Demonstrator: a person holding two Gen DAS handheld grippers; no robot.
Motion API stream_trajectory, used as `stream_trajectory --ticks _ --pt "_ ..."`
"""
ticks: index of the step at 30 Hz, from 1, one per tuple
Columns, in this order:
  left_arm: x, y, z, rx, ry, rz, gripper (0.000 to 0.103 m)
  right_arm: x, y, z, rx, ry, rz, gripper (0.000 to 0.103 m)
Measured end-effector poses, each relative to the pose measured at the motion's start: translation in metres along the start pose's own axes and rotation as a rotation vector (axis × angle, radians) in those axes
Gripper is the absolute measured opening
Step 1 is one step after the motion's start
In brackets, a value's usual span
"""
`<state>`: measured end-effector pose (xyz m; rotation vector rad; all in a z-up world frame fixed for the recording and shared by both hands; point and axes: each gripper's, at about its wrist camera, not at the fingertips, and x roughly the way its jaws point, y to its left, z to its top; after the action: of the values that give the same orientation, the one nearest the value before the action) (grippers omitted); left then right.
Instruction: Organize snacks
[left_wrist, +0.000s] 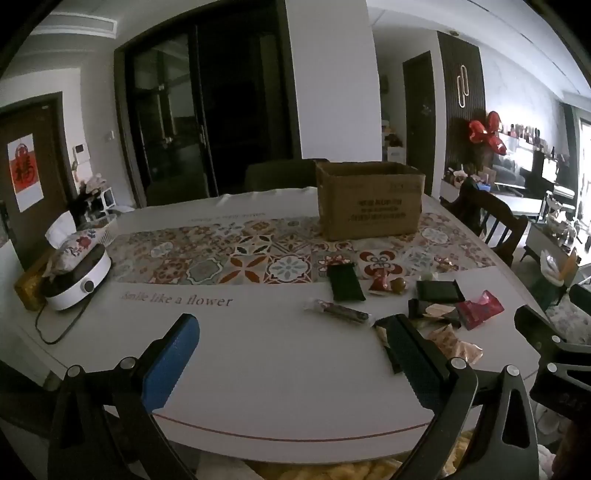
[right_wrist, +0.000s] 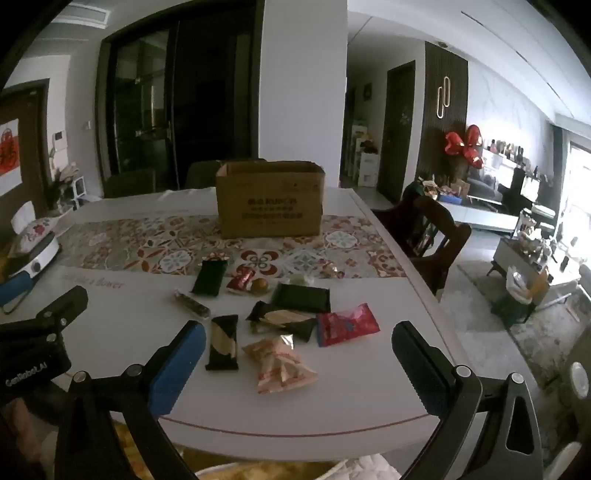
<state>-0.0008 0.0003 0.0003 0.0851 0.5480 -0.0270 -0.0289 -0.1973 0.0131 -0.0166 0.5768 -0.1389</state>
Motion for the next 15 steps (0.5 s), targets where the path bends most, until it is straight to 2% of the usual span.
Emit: stream_trajectory --ticks 15 --pt "-0.0046 -0.0015 0.0041 0.019 -0.023 -0.011 0.103 -0.0001 -0.0017 0.0023 -0.006 -0.029 -0.006 0.102"
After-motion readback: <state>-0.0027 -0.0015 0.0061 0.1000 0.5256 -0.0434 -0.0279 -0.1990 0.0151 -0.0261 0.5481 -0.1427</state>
